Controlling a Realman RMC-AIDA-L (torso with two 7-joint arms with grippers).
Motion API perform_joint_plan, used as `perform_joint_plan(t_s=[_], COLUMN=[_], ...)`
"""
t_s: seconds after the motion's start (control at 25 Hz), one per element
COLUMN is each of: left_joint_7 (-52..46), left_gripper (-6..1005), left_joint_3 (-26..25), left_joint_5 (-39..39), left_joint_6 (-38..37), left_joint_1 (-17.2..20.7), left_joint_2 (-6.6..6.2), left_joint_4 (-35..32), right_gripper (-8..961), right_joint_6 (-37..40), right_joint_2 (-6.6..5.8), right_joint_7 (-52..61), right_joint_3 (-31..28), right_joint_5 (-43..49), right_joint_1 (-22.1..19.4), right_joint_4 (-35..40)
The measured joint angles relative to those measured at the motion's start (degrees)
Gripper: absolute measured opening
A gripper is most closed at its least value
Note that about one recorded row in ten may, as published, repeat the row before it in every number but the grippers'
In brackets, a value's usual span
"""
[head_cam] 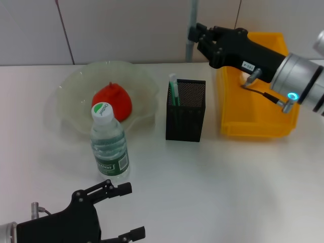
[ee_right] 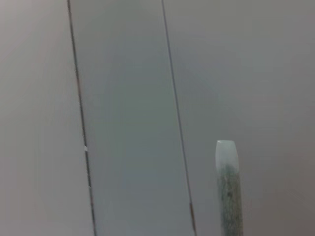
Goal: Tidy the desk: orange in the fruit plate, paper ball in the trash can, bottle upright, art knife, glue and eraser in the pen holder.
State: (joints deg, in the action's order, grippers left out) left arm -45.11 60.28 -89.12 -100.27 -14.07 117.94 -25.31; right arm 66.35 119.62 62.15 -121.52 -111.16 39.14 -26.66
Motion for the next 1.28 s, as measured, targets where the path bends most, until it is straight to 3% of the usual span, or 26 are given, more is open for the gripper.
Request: perform_joint_plan(t_s=[0.12,0.24,0.44,1.28], left_joint_7=[0.1,0.3,0.4,0.6], left_gripper=[826,827,826,826], left_joint_3=[0.0,0.1,0.1,0.3], left_joint_5=[0.0,-0.1,-0.1,-0.1], left_joint_6=[0.2,0.2,0.4,1.4], left_joint_1=[0.1,0.2,0.3,0.5], left_joint_2=[0.01,0.01,0.01,-0.03], left_joint_4=[0.0,0.0,0.0,0.2], right_gripper=[106,106,106,163], right_joint_6=[-2.8,-7.4,-11.9,-11.8], right_joint_2=[0.05,0.05,0.05,0.09], right_joint_7=[-3.2,-5.4,-5.9,-6.3], right_joint_3=[2.8,11.4,19.2,20.5], right_joint_5=[-4.3,-11.1,-15.3,-16.3], right_joint_1=[0.9,1.3,1.6,-2.6], right_joint_4=[2.8,3.7,3.4,2.0])
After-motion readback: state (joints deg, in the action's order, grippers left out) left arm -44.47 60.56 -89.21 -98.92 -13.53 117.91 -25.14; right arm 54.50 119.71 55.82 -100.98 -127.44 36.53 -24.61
